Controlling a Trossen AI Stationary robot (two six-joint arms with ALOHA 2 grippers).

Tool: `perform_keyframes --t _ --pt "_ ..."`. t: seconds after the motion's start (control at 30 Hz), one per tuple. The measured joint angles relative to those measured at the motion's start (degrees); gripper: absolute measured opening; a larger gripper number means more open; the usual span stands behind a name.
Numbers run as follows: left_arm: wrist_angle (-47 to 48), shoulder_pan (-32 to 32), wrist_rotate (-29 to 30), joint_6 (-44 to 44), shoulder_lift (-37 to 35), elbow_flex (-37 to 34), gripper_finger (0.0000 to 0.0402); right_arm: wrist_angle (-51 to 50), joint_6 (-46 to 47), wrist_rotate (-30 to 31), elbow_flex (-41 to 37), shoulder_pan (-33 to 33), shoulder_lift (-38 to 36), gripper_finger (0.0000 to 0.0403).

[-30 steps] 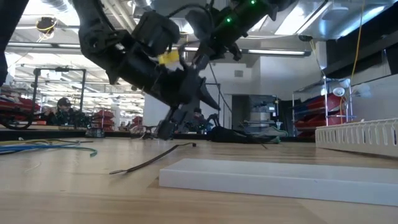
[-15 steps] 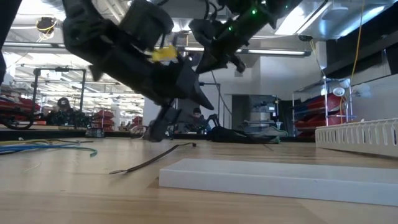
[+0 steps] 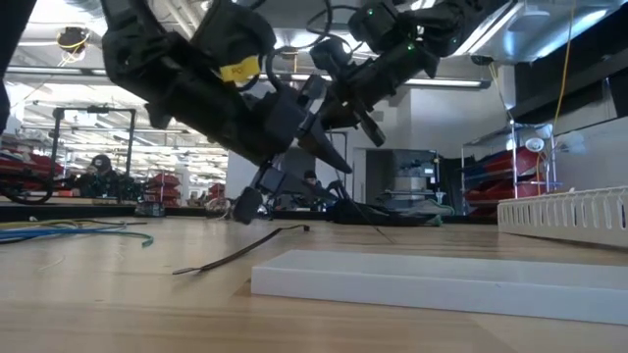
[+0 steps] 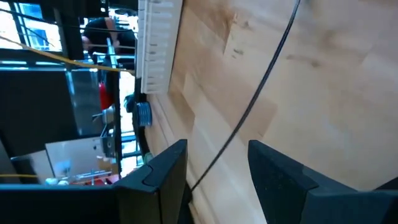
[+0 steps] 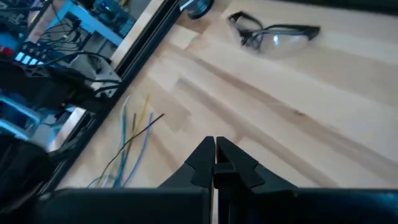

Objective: Ziptie cables
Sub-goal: Wrap the cable wires with the black zip tie

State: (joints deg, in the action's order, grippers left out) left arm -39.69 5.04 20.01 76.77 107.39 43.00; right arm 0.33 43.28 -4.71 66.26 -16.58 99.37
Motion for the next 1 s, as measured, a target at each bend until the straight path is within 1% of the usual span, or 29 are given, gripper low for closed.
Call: perform_keyframes --t 0.13,0.27,0.4,0.5,0.63,0.73,0.77,0.87,0.93,1.0 --pt "0.0 -1.1 -2.2 2.3 0.0 0.0 0.0155 0.0 0.9 -0.4 0.0 0.0 0.2 0.0" --pt "2.2 -2.2 -8.8 2.1 0.5 0.1 0.0155 1.9 1.6 -0.4 0.0 0.0 0.9 0.0" --pt "1.0 -2.5 -9.3 2.1 2.5 1.5 0.0152 2.6 1.8 0.1 0.0 0.0 1.1 0.0" --pt "0.9 -2.5 -9.3 0.5 4.1 3.4 0.0129 2.6 1.8 0.6 0.0 0.0 1.2 0.0" --pt "1.0 -2.2 -8.6 -3.4 4.8 4.2 0.0071 2.6 1.3 0.6 0.0 0.0 1.2 0.0" --pt "1.9 -1.2 -7.1 -7.8 4.2 4.0 0.0019 2.5 -0.7 0.9 0.0 0.0 1.2 0.0" --pt "2.3 -0.9 -6.8 -9.9 3.8 4.0 0.0011 2.5 -1.7 1.2 0.0 0.0 1.2 0.0" --pt "3.4 0.5 -6.5 -16.4 3.2 3.9 0.0006 2.5 -5.1 2.0 0.0 0.0 1.2 0.0" --pt "4.4 1.3 -6.3 -22.7 2.8 3.8 0.0002 2.5 -10.0 2.4 0.0 0.1 1.2 0.0" --pt "5.5 2.1 -6.3 -29.3 2.1 3.8 0.0001 2.5 -15.5 1.6 0.0 0.1 1.2 0.0"
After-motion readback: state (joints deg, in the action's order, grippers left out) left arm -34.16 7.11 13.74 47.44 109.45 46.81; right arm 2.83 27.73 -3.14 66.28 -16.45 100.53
